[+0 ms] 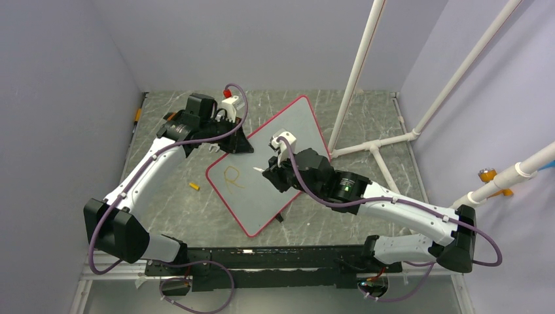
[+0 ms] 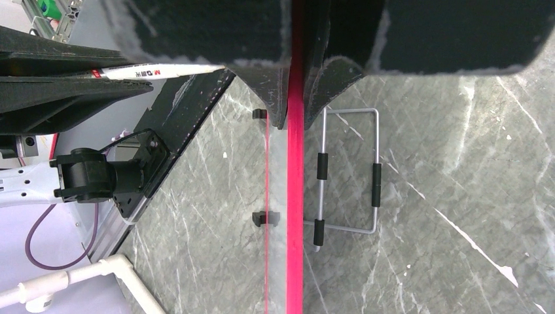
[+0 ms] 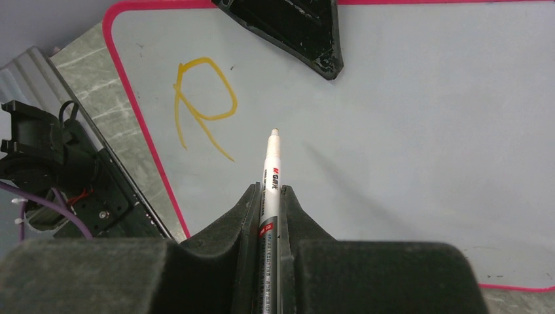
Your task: Write a sentence on the whiteboard
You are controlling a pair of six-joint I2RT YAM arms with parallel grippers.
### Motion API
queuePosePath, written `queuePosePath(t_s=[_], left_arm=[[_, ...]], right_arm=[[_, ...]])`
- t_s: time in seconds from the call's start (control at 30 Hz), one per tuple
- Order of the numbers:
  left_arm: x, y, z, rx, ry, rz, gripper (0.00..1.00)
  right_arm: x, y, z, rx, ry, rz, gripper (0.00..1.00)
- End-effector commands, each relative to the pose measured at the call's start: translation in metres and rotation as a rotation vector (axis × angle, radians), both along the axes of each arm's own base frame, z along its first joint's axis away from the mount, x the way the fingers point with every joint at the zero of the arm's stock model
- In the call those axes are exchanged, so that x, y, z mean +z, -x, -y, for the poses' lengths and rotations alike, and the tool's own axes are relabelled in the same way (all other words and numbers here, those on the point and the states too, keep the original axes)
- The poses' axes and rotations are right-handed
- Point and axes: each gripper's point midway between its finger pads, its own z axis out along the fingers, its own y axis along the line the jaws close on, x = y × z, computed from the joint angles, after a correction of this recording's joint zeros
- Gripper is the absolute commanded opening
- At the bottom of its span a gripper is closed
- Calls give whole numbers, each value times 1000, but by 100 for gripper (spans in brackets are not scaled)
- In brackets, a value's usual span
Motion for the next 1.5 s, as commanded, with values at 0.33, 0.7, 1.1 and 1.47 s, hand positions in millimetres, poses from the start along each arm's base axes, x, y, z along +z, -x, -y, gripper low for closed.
queuePosePath(t_s=[0.33,0.7,1.1,1.47], left_arm=[[9,-40,-15,87,-101,200,0],[9,-39,-16,87,-110,211,0],[11,-36,-13,75,-103,213,0],[11,-34,-11,62,-100,212,0]], right_arm=[[18,2,-21,-5,-48,23,0],[20,-1,-28,-8,-42,39,0],[19,-17,-29,-85,-38,62,0],[1,-23,-29,-112,14,60,0]])
